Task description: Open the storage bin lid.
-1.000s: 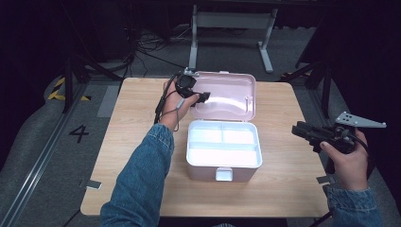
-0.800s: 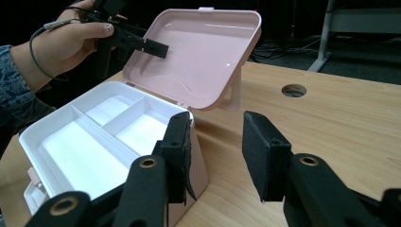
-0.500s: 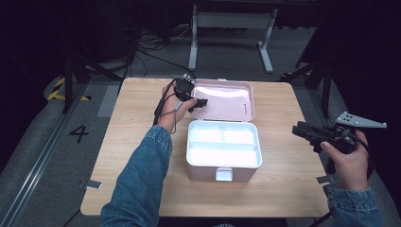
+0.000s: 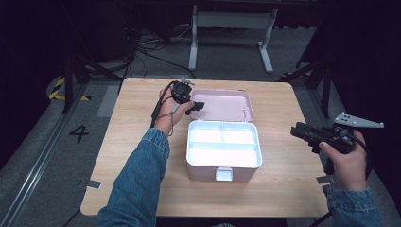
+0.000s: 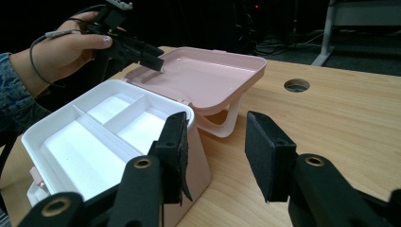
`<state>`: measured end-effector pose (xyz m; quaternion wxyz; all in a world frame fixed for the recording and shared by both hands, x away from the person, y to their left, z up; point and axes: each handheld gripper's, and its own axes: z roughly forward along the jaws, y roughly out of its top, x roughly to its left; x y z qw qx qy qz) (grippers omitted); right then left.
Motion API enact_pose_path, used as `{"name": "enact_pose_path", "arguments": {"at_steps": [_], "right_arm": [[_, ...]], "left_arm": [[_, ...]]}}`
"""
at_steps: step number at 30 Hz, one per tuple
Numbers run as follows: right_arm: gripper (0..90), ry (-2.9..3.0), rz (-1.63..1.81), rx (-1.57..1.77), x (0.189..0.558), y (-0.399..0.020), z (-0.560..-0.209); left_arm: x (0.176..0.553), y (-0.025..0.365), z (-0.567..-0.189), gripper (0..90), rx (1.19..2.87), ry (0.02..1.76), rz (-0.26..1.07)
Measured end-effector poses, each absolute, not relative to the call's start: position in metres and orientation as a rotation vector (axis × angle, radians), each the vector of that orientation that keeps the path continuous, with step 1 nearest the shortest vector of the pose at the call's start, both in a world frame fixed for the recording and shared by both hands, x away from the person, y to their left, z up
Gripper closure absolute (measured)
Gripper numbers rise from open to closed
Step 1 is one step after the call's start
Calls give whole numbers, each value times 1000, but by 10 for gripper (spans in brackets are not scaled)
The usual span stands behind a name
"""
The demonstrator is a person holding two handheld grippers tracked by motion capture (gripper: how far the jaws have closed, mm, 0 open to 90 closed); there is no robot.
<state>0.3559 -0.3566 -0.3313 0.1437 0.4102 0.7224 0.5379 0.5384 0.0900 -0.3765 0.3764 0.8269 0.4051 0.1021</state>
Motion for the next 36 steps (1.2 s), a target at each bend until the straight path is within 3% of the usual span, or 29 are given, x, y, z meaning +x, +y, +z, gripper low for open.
{"name": "enact_pose_path", "arguments": {"at_steps": [22, 36], "right_arm": [[558, 2124, 1530, 1203, 373, -348, -338], [532, 2185, 1529, 1236, 405, -340, -344]], "left_arm": [[456, 99, -310, 270, 2130, 761, 305], [405, 139, -307, 268, 2095, 794, 373]]}}
